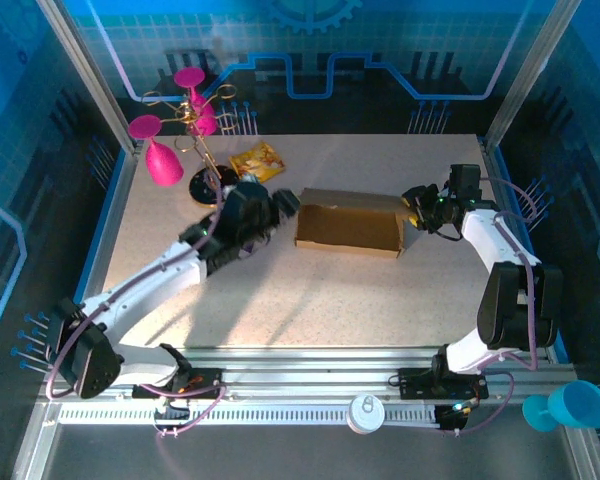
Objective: Fold the paper box
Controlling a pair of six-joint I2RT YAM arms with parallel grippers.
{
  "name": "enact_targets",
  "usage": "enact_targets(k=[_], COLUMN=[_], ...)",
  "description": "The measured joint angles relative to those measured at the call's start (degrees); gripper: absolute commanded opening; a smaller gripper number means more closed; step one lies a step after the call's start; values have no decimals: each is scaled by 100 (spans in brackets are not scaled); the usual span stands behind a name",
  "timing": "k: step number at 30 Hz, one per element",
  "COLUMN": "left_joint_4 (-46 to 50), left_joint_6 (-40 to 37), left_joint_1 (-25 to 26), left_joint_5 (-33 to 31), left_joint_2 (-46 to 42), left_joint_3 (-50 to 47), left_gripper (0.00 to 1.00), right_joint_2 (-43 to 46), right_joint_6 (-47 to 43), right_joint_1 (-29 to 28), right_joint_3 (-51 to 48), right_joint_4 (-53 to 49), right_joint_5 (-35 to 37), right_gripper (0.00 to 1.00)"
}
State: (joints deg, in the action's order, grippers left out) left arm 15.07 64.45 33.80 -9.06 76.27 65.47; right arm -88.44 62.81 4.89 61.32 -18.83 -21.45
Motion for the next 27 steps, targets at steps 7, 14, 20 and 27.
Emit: enact_targets(k=[7,14,20,27], left_joint_4=[1167,1523,1681,1473], left_joint_6=[-122,-498,-750,-922], left_joint_1=[-903,-1034,-1029,-935], left_joint_5=[623,1414,1687,1803], left_joint_2=[1043,2629,3067,3115], left_joint_3=[1738,2594,2634,2247], left_gripper=[60,67,66,60], right_joint_2=[-2,-11,-131,-179], right_joint_6=[-195,-356,-483,-769], right_joint_1=[0,0,0,0], right_joint_3=[-26,-28,-24,-59], right_joint_4=[-7,-24,-87,-221], right_joint_5=[15,4,-9,-4], right_gripper=[46,46,46,46])
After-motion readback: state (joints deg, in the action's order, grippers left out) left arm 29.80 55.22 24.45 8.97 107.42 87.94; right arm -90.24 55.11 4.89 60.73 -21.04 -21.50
